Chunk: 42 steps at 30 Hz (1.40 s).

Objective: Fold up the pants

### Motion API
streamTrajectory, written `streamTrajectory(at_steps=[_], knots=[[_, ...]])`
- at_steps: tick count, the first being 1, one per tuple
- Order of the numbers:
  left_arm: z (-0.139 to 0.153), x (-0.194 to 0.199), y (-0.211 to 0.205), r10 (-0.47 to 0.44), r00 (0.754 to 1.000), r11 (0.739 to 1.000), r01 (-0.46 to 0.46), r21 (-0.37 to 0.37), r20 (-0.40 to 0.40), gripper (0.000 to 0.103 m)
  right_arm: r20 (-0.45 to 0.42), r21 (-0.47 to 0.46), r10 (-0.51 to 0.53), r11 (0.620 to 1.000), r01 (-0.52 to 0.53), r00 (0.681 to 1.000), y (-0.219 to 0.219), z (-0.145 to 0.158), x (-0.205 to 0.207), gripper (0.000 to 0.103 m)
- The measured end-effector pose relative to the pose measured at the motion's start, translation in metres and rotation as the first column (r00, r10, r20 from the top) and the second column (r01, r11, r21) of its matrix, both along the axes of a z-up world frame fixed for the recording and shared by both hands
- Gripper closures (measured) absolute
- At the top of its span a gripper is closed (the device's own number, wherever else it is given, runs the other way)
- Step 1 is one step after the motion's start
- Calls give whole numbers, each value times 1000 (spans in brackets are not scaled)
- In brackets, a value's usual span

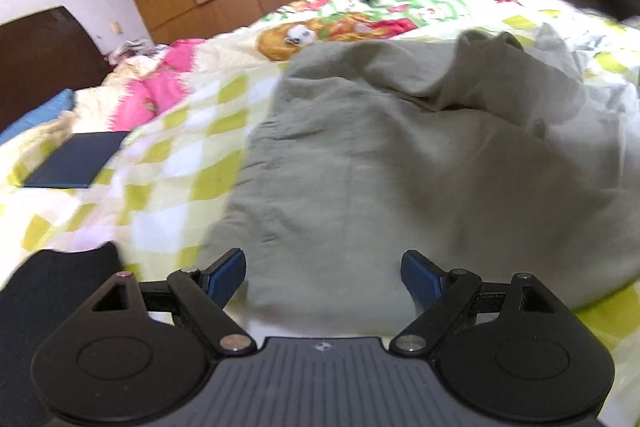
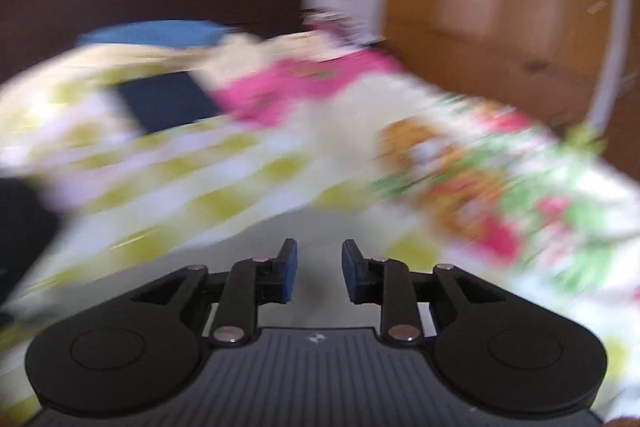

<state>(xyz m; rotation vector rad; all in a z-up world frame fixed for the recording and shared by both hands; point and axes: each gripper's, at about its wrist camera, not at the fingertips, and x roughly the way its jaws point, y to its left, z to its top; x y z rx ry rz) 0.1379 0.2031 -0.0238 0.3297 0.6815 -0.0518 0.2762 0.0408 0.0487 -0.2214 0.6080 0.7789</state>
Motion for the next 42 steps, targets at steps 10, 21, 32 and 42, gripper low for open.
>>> streamTrajectory(at_steps=[10, 21, 32, 42], knots=[[-13, 42, 37, 156, 983, 988, -157, -5, -100, 1, -266, -121, 247, 951, -286, 932, 21, -91, -121, 67], [-11, -32, 32, 268, 943, 953, -231, 196, -196, 9, -512, 118, 379, 920, -374, 771, 26, -88, -144, 63], [71, 20, 6, 15, 999, 995, -19, 97, 38, 7, -251, 173, 20, 985, 25, 968, -89, -2, -9, 41], [60, 249, -24, -163, 986, 987, 163, 3, -36, 7, -515, 179, -104, 958, 225, 851, -130, -57, 121, 40]])
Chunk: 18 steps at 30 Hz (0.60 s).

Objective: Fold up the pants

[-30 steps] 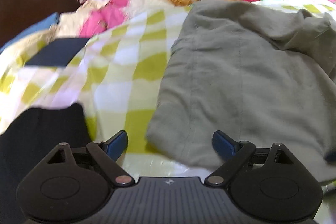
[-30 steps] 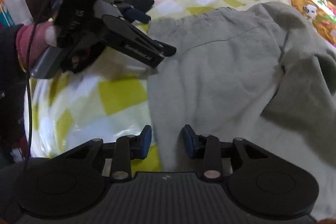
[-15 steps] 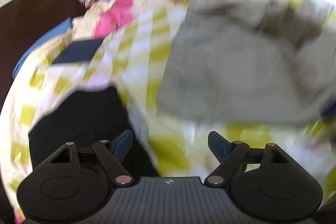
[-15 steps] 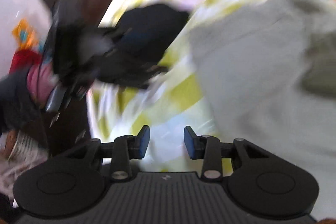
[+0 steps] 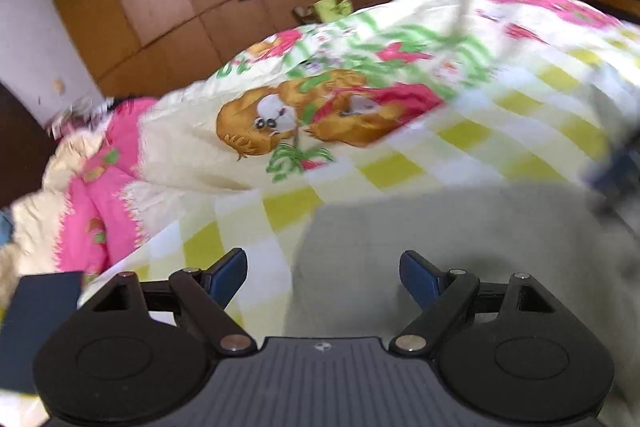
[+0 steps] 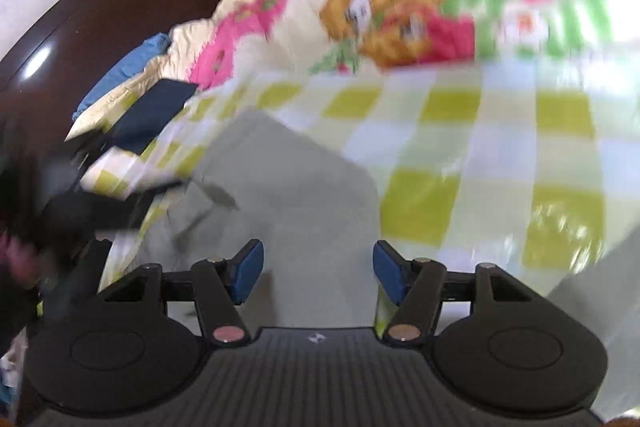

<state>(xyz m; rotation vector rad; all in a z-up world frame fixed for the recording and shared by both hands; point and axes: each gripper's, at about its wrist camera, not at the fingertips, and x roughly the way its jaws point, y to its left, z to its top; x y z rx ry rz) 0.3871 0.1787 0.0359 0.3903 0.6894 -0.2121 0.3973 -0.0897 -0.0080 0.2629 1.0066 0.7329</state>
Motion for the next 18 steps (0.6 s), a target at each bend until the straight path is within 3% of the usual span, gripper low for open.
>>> streamTrajectory(at_steps=[4, 6, 7, 8, 9, 10, 11, 15, 18], knots=[[-26, 63, 10, 104, 985, 989, -117, -90, -137, 7, -94, -17, 11, 1000, -12, 996, 4, -23, -1, 44], [-44, 81, 8, 139, 968, 985, -157, -69, -209, 10, -101, -43, -12, 999, 8, 995, 8, -30, 0, 63], [-50, 85, 4, 148, 963, 985, -163, -47, -227, 16, -103, -43, -28, 999, 24, 994, 6, -29, 3, 87], [-53, 84, -1, 142, 962, 988, -153, -32, -234, 31, -117, -18, -35, 999, 33, 993, 1, -29, 6, 100], [-52, 83, -5, 131, 963, 990, -141, -29, -236, 41, -125, 3, -43, 999, 44, 991, -3, -28, 10, 100], [-49, 82, -8, 128, 963, 990, -139, -28, -236, 62, -106, -12, -51, 999, 50, 993, -4, -24, 12, 100], [-46, 81, -11, 137, 963, 990, -144, -14, -232, 69, -75, -34, -56, 998, 54, 996, -4, -19, 13, 100], [-22, 73, -13, 159, 978, 987, -153, 51, -139, 76, 85, -10, -59, 998, 60, 995, -2, 28, 8, 100], [17, 36, 4, 162, 987, 987, -162, -20, -23, 77, 296, -56, -26, 997, 45, 955, 2, 78, -26, 100]])
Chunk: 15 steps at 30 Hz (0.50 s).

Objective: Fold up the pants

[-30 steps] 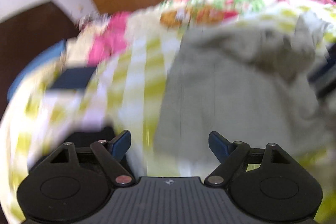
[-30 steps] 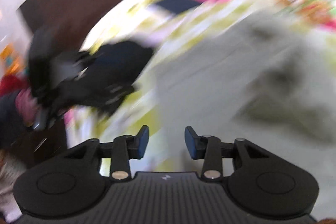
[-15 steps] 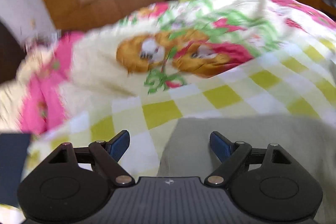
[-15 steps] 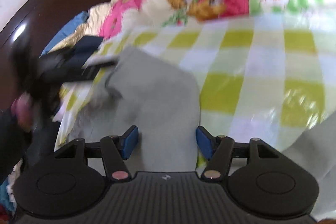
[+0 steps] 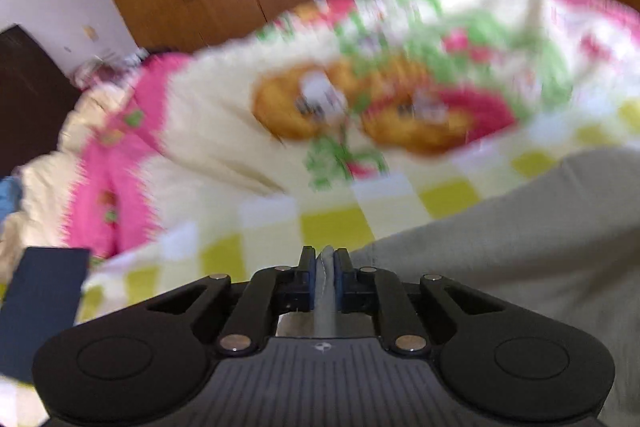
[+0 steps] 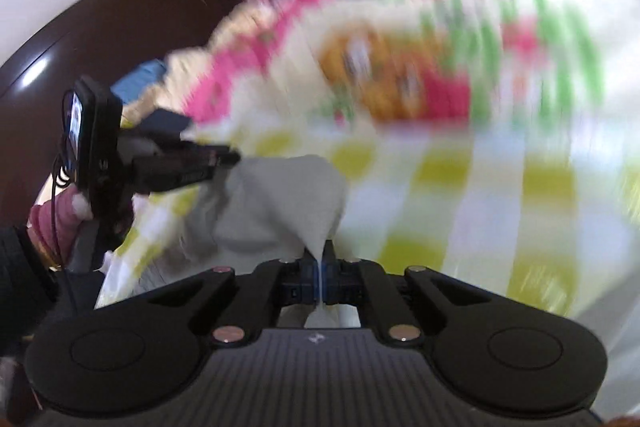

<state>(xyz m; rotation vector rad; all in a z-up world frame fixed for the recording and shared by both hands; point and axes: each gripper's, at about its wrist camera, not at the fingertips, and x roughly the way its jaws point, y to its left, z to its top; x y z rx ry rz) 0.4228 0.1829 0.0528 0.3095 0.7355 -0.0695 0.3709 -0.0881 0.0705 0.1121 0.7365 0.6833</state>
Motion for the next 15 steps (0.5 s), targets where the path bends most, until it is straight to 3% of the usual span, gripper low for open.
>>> streamTrajectory(at_steps=[2, 4, 6, 7, 8, 10, 12, 15], knots=[[27, -45, 16, 9, 994, 999, -4, -54, 107, 80, 154, -61, 53, 997, -44, 987, 7, 30, -44, 100], [42, -93, 32, 45, 983, 997, -32, -77, 176, 82, 316, -189, 156, 977, -99, 936, 24, 44, -103, 99], [42, -148, 51, 90, 973, 991, -66, -118, 211, 82, 389, -314, 276, 937, -155, 879, 46, 32, -163, 94], [34, -173, 60, 110, 975, 986, -82, -144, 195, 82, 379, -368, 328, 911, -184, 865, 54, 19, -188, 93], [24, -200, 68, 124, 978, 982, -95, -165, 171, 82, 331, -421, 381, 878, -226, 863, 62, 1, -210, 84], [-3, -247, 78, 165, 981, 976, -146, -164, 107, 82, 118, -434, 458, 822, -369, 881, 74, -39, -245, 83], [-30, -279, 80, 167, 986, 973, -163, -163, 15, 82, -23, -463, 498, 763, -451, 867, 83, -61, -265, 83], [-46, -296, 72, 113, 992, 978, -122, -170, -63, 80, -37, -474, 483, 762, -441, 875, 83, -53, -270, 77]])
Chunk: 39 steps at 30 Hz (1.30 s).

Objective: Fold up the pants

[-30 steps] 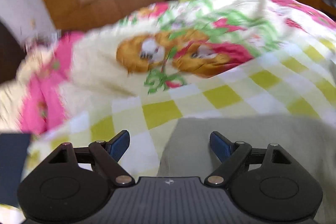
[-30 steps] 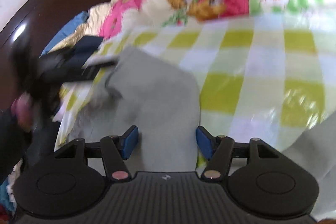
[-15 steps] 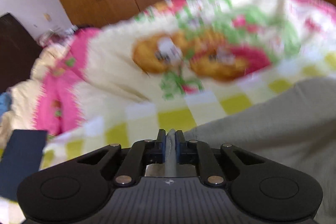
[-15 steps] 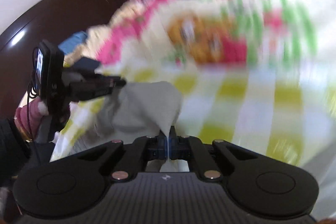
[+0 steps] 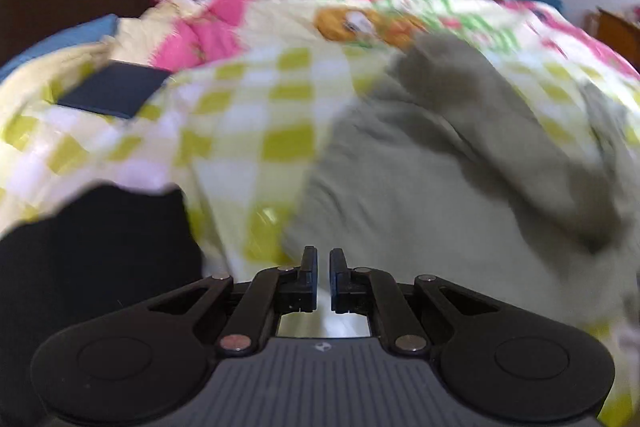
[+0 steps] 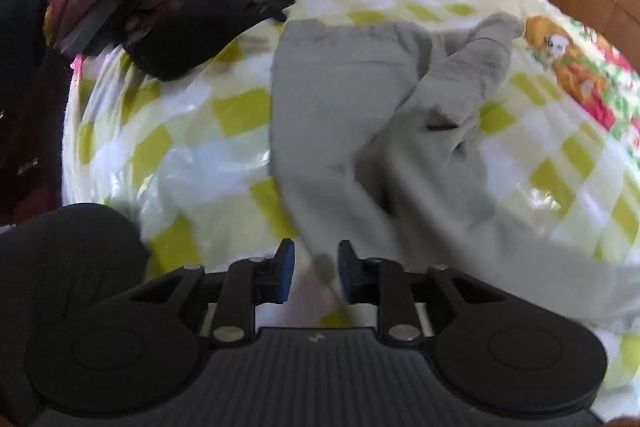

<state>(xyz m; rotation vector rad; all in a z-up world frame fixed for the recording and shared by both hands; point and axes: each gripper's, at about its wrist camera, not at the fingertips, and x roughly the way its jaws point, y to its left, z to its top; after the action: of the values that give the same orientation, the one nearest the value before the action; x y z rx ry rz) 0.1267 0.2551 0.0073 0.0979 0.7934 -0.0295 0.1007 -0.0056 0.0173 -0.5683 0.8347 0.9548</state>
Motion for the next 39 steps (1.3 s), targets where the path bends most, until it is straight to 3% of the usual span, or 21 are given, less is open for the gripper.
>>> streamTrajectory(at_steps=[3, 5, 7, 10, 13, 15, 17, 18, 19, 20, 21, 22, 24, 26, 28, 29, 32, 33, 35, 39], knots=[[11, 11, -14, -74, 996, 997, 74, 5, 49, 71, -18, 95, -83, 992, 84, 996, -5, 35, 29, 67], [14, 25, -21, -94, 991, 996, 94, 1, 96, 63, -70, 199, -184, 960, 195, 980, -13, 57, 66, 61], [8, 44, -29, -103, 989, 995, 103, 2, 110, 62, -104, 259, -277, 920, 295, 955, -13, 63, 112, 53], [-14, 70, -39, -124, 990, 992, 124, 5, 64, 62, -217, 323, -401, 831, 453, 890, -15, 47, 187, 52], [-32, 83, -51, -165, 986, 986, 164, 24, 30, 62, -322, 306, -501, 748, 589, 803, -13, 8, 254, 50], [-37, 87, -56, -177, 984, 984, 176, 33, 33, 62, -375, 276, -513, 734, 621, 773, -8, -20, 280, 50], [-38, 87, -56, -181, 983, 983, 181, 23, 37, 61, -447, 288, -509, 696, 658, 735, -5, -36, 294, 50], [-38, 85, -54, -182, 982, 983, 182, 16, 38, 61, -465, 319, -481, 692, 647, 743, -2, -36, 296, 52], [-38, 83, -52, -182, 983, 983, 182, 7, 39, 60, -464, 347, -454, 697, 627, 761, 1, -34, 297, 67], [-38, 83, -49, -180, 983, 984, 180, -3, 37, 60, -467, 355, -437, 704, 615, 769, 6, -30, 299, 92], [-37, 82, -47, -177, 984, 984, 177, -11, 35, 60, -474, 355, -418, 714, 603, 775, 13, -24, 301, 99], [-36, 80, -45, -172, 985, 985, 172, -13, 35, 60, -467, 365, -400, 725, 584, 789, 19, -17, 300, 99], [-31, 73, -40, -149, 988, 989, 149, -8, 46, 60, -370, 412, -373, 755, 510, 851, 32, 8, 287, 99], [-23, 61, -32, -123, 990, 992, 124, -10, 66, 60, -111, 426, -326, 838, 342, 939, 52, 44, 247, 99], [-14, 45, -18, -81, 993, 996, 83, -17, 86, 60, 155, 372, -192, 920, 122, 969, 72, 64, 184, 98], [-11, 37, -11, -57, 994, 998, 59, -22, 91, 59, 211, 330, -117, 943, 42, 970, 80, 64, 158, 94], [-6, 10, 13, 27, 996, 999, -24, -37, 88, 59, 214, 238, 128, 955, -179, 968, 95, 45, 78, 95], [-6, 2, 20, 51, 996, 998, -48, -31, 80, 59, 199, 191, 186, 956, -225, 962, 99, 35, 59, 89], [-7, -11, 31, 90, 994, 996, -88, -29, 58, 58, 176, 168, 207, 957, -237, 962, 95, 20, 31, 64], [-10, -30, 41, 112, 993, 993, -111, -43, 27, 57, 115, 193, 135, 969, -156, 984, 67, 19, 18, 64]])
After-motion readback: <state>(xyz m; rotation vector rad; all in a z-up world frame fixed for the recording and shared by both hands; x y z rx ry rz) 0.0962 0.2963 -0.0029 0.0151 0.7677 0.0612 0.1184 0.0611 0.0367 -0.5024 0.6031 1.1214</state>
